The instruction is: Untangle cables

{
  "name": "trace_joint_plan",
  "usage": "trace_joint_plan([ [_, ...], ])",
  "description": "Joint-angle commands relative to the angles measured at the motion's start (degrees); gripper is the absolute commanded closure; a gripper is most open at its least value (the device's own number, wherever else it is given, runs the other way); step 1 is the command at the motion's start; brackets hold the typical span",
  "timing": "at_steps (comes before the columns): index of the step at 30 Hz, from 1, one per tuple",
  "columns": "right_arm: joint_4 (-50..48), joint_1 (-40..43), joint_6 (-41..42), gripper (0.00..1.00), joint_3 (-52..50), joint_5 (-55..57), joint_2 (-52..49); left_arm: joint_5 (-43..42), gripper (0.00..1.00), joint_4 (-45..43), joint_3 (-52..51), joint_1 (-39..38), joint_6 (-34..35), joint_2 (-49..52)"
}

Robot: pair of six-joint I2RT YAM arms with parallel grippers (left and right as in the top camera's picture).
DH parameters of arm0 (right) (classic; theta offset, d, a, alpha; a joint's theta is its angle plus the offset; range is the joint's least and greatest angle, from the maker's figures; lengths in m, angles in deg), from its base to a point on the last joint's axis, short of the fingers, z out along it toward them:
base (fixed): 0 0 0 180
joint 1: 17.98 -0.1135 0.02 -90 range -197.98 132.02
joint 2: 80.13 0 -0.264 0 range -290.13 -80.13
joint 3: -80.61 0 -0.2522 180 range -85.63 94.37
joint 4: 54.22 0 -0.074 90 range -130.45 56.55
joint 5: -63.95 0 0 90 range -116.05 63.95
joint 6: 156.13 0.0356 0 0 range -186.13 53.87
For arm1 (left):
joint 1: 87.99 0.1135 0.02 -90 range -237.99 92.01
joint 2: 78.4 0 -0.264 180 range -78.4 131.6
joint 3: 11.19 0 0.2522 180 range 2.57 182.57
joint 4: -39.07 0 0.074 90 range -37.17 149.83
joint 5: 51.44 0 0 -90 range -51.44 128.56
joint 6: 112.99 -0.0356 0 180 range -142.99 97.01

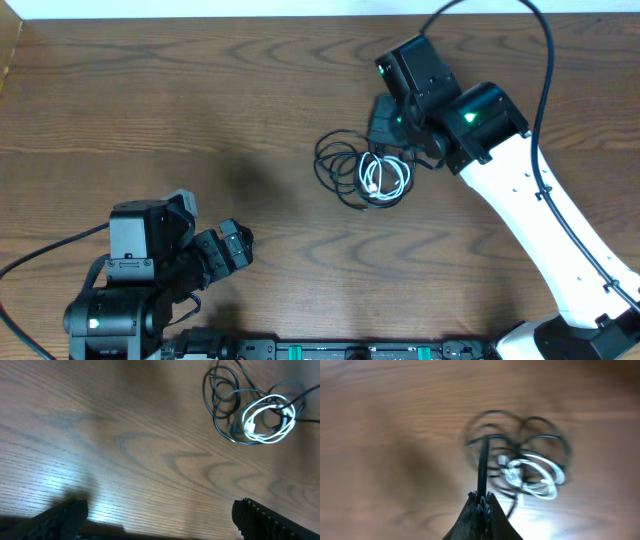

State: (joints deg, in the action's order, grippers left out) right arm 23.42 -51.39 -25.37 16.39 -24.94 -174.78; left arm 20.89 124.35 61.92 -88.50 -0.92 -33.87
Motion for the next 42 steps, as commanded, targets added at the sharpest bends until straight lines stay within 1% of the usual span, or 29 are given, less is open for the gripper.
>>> trace_joint_plan([
  [1, -0.90, -0.33, -6.75, 0.99, 0.31, -3.23, 0.90, 0.42, 0.02, -0.02, 0.04, 0.22, -0.98, 0.00],
  [3, 1.03, -0.35, -6.32, 0.98, 0.26, 5.44, 0.66, 0.42, 0.02, -0.02, 0.04, 0.22, -0.96, 0.00],
  [4, 2.58, -0.35, -5.40, 0.93, 0.24, 9.57, 0.55, 0.39, 0.02, -0.02, 0.04, 0.22, -0.98, 0.00],
  [5, 4.28, -0.35, -4.22, 0.81, 0.20, 12.83, 0.31, 0.42, 0.02, -0.02, 0.04, 0.22, -0.98, 0.00],
  [6, 5.92, -0.35, -3.30, 0.57, 0.17, 14.93, 0.09, 0.42, 0.02, -0.02, 0.04, 0.22, -0.98, 0.00],
  [8, 8.20, -0.31, -3.10, 0.30, 0.15, 15.85, -0.48, 0.42, 0.02, -0.02, 0.04, 0.22, -0.96, 0.00],
  [9, 9.05, -0.28, -3.10, 0.23, 0.13, 15.72, -0.83, 0.42, 0.02, -0.02, 0.07, 0.22, -0.98, 0.00],
  [10, 9.75, -0.28, -3.13, 0.19, 0.07, 15.34, -1.07, 0.42, 0.02, -0.02, 0.04, 0.22, -0.98, 0.00],
  [11, 10.38, -0.28, -3.15, 0.09, -0.11, 14.80, -1.42, 0.42, 0.02, -0.02, 0.04, 0.22, -0.98, 0.00],
  [12, 10.82, -0.28, -3.17, 0.02, -0.31, 14.47, -1.68, 0.39, 0.02, -0.02, 0.04, 0.22, -0.98, 0.00],
  [15, 9.44, -0.52, -5.05, 0.01, -1.86, 9.60, -2.89, 0.42, 0.02, -0.02, 0.04, 0.22, -0.96, 0.00],
  [19, 1.60, -1.36, -11.80, 0.01, -5.95, 0.81, -4.92, 0.39, 0.02, -0.02, 0.04, 0.22, -0.98, 0.00],
  [25, -5.99, -1.51, -12.15, 0.01, -10.64, 1.14, -10.25, 0.42, 0.02, -0.02, 0.04, 0.22, -0.98, 0.00],
  [27, -5.88, -1.51, -12.85, 0.01, -10.97, 1.79, -13.05, 0.42, 0.02, -0.02, 0.04, 0.22, -0.98, 0.00],
  [31, -4.63, -1.46, -17.18, 0.01, -10.97, 1.73, -17.62, 0.42, 0.02, -0.02, 0.04, 0.22, -0.98, 0.00],
  [33, -3.30, -1.46, -18.16, 0.13, -10.97, 1.68, -19.21, 0.42, 0.02, -0.02, 0.04, 0.22, -0.98, 0.00],
  [35, -2.36, -1.53, -18.14, 0.33, -10.97, 1.68, -19.98, 0.42, 0.02, -0.02, 0.04, 0.22, -0.98, 0.00],
  [36, -2.10, -1.53, -18.12, 0.46, -10.97, 1.66, -20.04, 0.42, 0.02, -0.02, 0.04, 0.22, -0.98, 0.00],
  [37, -2.01, -1.53, -18.12, 0.57, -10.95, 1.51, -20.00, 0.42, 0.02, -0.02, 0.04, 0.22, -0.96, 0.00],
  [38, -1.90, -1.53, -18.12, 0.65, -10.82, 1.49, -19.63, 0.39, 0.02, -0.02, 0.04, 0.22, -0.96, 0.00],
  [39, -1.90, -1.51, -18.12, 0.75, -10.62, 1.38, -19.32, 0.42, 0.02, -0.02, 0.04, 0.22, -0.98, 0.00],
  [41, -1.62, -1.51, -18.12, 0.96, -9.86, 1.27, -18.10, 0.42, 0.02, -0.02, 0.04, 0.22, -0.96, 0.00],
  [42, -1.31, -1.46, -18.12, 0.99, -9.35, 1.29, -17.20, 0.42, 0.02, -0.02, 0.04, 0.22, -0.98, 0.00],
])
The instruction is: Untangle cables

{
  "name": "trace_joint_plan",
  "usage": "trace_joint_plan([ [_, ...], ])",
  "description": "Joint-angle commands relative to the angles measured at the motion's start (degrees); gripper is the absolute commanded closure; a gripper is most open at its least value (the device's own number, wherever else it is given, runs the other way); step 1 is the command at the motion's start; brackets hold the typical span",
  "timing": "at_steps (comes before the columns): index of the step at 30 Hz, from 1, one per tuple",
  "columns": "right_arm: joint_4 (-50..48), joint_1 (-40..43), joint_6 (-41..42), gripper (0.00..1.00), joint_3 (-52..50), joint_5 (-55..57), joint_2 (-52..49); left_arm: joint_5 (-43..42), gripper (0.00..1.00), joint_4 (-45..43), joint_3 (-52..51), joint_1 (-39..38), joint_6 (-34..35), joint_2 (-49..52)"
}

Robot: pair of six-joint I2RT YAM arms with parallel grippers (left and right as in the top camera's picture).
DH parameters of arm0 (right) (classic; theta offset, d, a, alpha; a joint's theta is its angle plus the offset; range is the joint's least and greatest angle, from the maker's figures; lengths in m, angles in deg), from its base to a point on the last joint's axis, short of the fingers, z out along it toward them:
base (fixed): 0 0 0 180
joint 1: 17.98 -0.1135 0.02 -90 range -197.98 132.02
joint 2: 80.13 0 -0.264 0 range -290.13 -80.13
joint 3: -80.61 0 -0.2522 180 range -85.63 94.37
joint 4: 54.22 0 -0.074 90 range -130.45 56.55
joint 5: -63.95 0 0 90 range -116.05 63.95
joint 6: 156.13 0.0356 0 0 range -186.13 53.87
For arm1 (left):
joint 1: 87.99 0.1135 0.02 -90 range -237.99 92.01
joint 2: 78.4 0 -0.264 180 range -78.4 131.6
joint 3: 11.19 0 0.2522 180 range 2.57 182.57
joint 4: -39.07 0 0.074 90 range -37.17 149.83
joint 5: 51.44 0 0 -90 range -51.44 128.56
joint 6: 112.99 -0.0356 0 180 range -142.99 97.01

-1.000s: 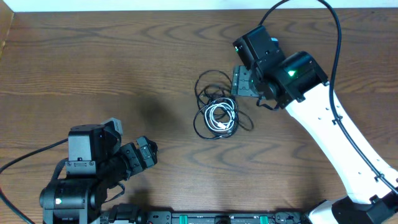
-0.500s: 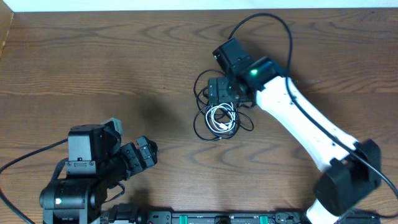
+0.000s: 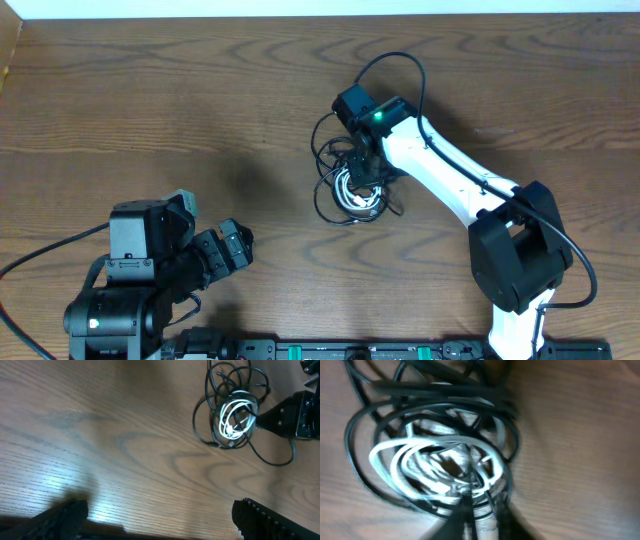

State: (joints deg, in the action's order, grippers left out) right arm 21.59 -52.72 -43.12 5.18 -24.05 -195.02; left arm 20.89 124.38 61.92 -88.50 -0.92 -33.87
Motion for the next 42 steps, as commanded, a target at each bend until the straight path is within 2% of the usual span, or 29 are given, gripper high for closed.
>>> trace_joint_plan([
  [1, 0.68, -0.13, -0.37, 0.99, 2.45, 0.39, 4.15, 0.42, 0.02, -0.04, 0.04, 0.22, -0.98, 0.00],
  [9, 2.62, -0.07, -0.35, 0.99, 10.62, 1.07, 19.15, 0.42, 0.02, -0.04, 0.04, 0.22, -0.96, 0.00],
  [14, -1.36, -0.15, -0.15, 0.99, 12.52, 6.62, 31.17, 0.42, 0.02, -0.04, 0.04, 0.22, -0.98, 0.00],
  [20, 2.36, -0.22, 15.02, 0.98, 12.48, 25.97, 37.42, 0.42, 0.02, -0.04, 0.04, 0.22, -0.98, 0.00],
  [23, 4.63, -0.17, 17.73, 0.98, 12.04, 28.04, 36.74, 0.42, 0.02, -0.04, 0.04, 0.22, -0.98, 0.00],
  [26, 4.57, -0.20, 18.86, 0.99, 10.60, 23.76, 34.86, 0.42, 0.02, -0.04, 0.04, 0.22, -0.98, 0.00],
  [30, 1.84, -0.20, 19.39, 0.99, 10.45, 9.11, 30.58, 0.42, 0.02, -0.04, 0.04, 0.22, -0.98, 0.00],
  [33, -4.87, -0.17, 18.86, 0.99, 10.45, -2.16, 28.09, 0.42, 0.02, -0.04, 0.04, 0.22, -0.98, 0.00],
  [37, -17.49, -0.07, 12.48, 0.99, 10.47, -14.67, 28.00, 0.42, 0.02, -0.04, 0.04, 0.22, -0.98, 0.00],
  [39, -20.39, -0.04, 11.85, 0.99, 10.47, -14.64, 28.92, 0.42, 0.02, -0.04, 0.04, 0.22, -0.98, 0.00],
  [42, -17.77, -0.02, 11.85, 0.98, 10.47, -5.88, 30.16, 0.42, 0.02, -0.04, 0.04, 0.22, -0.98, 0.00],
])
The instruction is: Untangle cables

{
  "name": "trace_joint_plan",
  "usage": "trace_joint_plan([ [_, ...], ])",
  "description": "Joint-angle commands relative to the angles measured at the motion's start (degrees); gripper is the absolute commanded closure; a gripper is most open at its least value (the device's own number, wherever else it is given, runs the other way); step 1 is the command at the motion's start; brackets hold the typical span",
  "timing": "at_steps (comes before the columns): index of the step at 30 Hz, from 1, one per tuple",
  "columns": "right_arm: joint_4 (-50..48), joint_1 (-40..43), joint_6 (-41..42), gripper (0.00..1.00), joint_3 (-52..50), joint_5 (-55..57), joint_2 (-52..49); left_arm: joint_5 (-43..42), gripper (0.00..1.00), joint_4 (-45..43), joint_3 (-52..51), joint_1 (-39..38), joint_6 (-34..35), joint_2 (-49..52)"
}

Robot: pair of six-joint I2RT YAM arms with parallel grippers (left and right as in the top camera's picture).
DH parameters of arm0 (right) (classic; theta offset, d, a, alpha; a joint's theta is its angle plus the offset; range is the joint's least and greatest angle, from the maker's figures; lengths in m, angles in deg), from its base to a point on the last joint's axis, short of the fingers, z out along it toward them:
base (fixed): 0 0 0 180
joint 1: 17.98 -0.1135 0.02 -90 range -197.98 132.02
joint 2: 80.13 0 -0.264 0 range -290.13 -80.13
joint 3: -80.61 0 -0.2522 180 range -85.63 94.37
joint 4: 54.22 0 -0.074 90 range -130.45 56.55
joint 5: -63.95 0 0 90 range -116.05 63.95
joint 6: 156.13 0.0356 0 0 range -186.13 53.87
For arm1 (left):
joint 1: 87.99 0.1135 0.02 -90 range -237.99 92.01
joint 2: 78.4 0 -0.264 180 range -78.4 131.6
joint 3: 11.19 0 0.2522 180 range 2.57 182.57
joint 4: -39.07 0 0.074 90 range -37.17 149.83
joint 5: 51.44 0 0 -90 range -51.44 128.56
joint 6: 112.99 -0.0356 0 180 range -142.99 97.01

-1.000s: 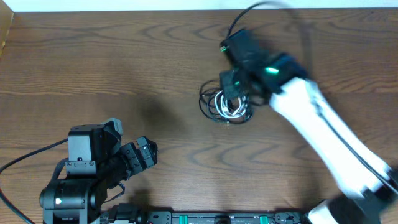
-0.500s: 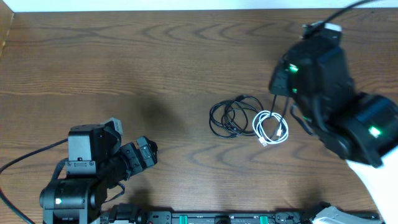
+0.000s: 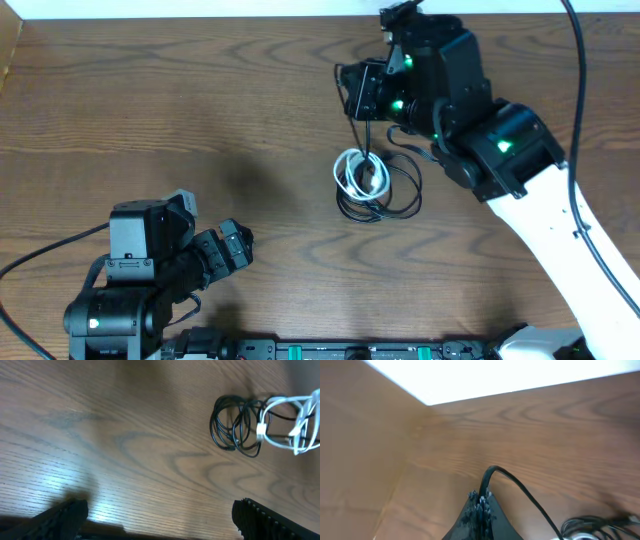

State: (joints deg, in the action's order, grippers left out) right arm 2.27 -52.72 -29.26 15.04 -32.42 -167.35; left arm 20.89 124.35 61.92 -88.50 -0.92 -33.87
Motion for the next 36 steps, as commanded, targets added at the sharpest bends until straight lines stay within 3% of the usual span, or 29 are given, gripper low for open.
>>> trace_joint_plan([
  [1, 4.07, -0.04, -2.01, 0.98, 0.61, 7.65, 2.58, 0.39, 0.02, -0.02, 0.04, 0.22, -0.98, 0.00],
  [4, 15.17, -0.20, 0.81, 0.98, 0.48, 29.00, 1.73, 0.42, 0.02, -0.02, 0.04, 0.22, -0.98, 0.00],
  [8, 31.45, -0.09, 14.34, 0.98, 0.46, 49.94, -1.46, 0.42, 0.02, -0.02, 0.04, 0.22, -0.98, 0.00],
  [11, 35.36, 0.04, 17.77, 0.95, 0.46, 49.75, -3.69, 0.42, 0.02, -0.02, 0.04, 0.22, -0.98, 0.00],
  [14, 34.64, 0.04, 17.70, 0.84, 0.46, 43.78, -5.44, 0.42, 0.02, -0.02, 0.04, 0.22, -0.98, 0.00],
  [20, 34.95, 0.13, 15.72, 0.90, 0.46, 43.47, -9.31, 0.39, 0.02, -0.02, 0.04, 0.22, -0.98, 0.00],
  [21, 34.97, 0.35, 15.13, 0.87, 0.46, 43.74, -9.99, 0.42, 0.02, -0.02, 0.04, 0.22, -0.98, 0.00],
  [28, 38.75, 1.33, 4.61, 0.27, 0.46, 41.48, -14.69, 0.39, 0.02, -0.02, 0.04, 0.22, -0.98, 0.00],
  [36, 45.90, 3.50, 3.32, 0.12, -0.61, 36.81, -17.97, 0.42, 0.02, -0.02, 0.04, 0.22, -0.98, 0.00],
])
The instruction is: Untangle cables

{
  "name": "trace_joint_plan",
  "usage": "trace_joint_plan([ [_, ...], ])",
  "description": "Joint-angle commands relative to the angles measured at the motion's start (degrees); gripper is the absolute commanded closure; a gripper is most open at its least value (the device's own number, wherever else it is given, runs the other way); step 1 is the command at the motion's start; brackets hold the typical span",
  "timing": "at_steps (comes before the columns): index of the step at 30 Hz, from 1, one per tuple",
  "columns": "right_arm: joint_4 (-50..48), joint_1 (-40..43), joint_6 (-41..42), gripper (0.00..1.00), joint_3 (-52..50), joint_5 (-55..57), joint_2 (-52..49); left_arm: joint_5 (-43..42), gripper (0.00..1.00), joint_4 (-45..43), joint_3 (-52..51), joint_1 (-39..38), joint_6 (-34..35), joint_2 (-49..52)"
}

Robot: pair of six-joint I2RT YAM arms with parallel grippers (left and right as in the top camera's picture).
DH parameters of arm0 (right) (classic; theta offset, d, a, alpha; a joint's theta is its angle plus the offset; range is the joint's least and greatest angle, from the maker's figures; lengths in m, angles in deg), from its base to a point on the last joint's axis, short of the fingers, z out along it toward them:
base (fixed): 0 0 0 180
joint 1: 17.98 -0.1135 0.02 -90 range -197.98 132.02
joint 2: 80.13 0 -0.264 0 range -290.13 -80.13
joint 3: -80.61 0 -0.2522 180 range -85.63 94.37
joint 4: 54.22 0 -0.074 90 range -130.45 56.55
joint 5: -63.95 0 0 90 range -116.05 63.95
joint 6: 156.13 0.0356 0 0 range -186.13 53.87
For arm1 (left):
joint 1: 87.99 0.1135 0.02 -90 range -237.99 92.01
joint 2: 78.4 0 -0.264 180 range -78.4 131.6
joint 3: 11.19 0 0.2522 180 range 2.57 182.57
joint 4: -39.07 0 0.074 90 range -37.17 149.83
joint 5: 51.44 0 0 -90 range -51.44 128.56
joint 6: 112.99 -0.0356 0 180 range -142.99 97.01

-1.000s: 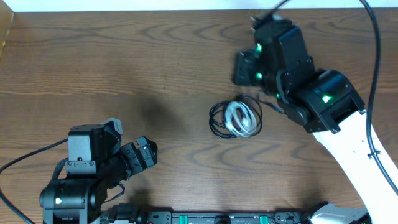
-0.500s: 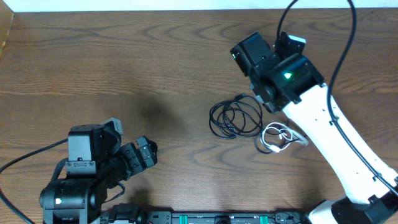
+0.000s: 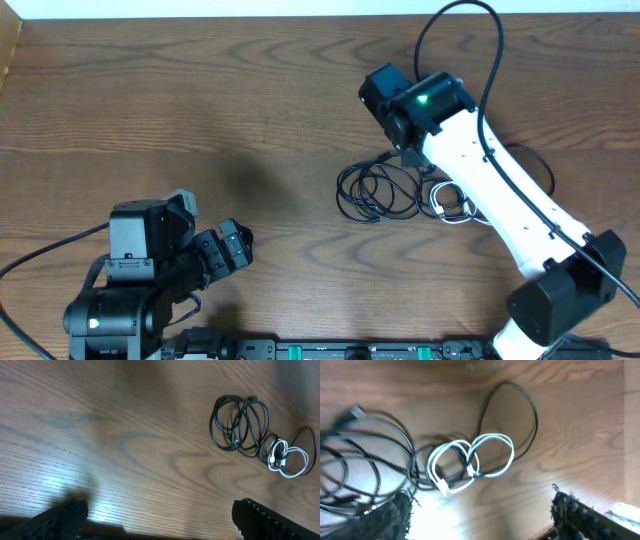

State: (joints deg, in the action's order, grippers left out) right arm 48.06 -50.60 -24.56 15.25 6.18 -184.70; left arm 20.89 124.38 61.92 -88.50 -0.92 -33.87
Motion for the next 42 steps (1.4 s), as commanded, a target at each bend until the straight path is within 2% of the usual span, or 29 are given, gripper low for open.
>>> trace_joint_plan([
  [1, -0.55, 1.77, -1.38, 0.11, -1.79, -2.03, -0.61, 0.42, 0.02, -0.04, 0.04, 0.22, -0.96, 0.00],
  [5, -3.98, 4.13, -1.40, 0.01, -7.23, -2.62, -0.61, 0.42, 0.02, -0.04, 0.04, 0.22, -0.98, 0.00],
  [8, -8.68, 7.15, -2.27, 0.01, -12.31, -5.27, -0.61, 0.39, 0.02, -0.04, 0.04, 0.22, -0.96, 0.00],
  [12, -16.92, 11.91, -10.25, 0.01, -18.38, -13.79, -0.61, 0.42, 0.02, -0.04, 0.04, 0.22, -0.96, 0.00],
  [14, -19.63, 14.86, -10.78, 0.01, -20.70, -15.02, -0.61, 0.42, 0.02, -0.04, 0.04, 0.22, -0.98, 0.00],
  [19, -22.27, 23.76, -11.72, 0.01, -23.34, -18.29, -0.61, 0.42, 0.02, -0.04, 0.04, 0.22, -0.98, 0.00],
  [25, -24.94, 30.67, -21.18, 0.01, -26.60, -28.28, -0.61, 0.42, 0.02, -0.04, 0.04, 0.22, -0.96, 0.00],
  [33, -32.33, 34.62, -22.60, 0.01, -34.38, -26.80, -0.61, 0.42, 0.02, -0.04, 0.04, 0.22, -0.98, 0.00],
  [34, -33.16, 34.95, -22.99, 0.08, -35.15, -26.80, -0.61, 0.42, 0.02, -0.04, 0.04, 0.22, -0.98, 0.00],
  [38, -34.60, 35.34, -23.45, 0.46, -36.28, -26.84, -0.61, 0.42, 0.02, -0.04, 0.04, 0.22, -0.98, 0.00],
  [39, -34.53, 35.23, -23.45, 0.57, -36.20, -26.88, -0.52, 0.42, 0.02, -0.04, 0.04, 0.22, -0.96, 0.00],
  [41, -34.49, 35.19, -24.20, 0.92, -35.82, -28.11, -0.24, 0.42, 0.02, -0.04, 0.04, 0.22, -0.98, 0.00],
  [42, -34.42, 35.21, -24.92, 0.99, -35.54, -29.46, 0.02, 0.42, 0.02, -0.04, 0.04, 0.22, -0.98, 0.00],
])
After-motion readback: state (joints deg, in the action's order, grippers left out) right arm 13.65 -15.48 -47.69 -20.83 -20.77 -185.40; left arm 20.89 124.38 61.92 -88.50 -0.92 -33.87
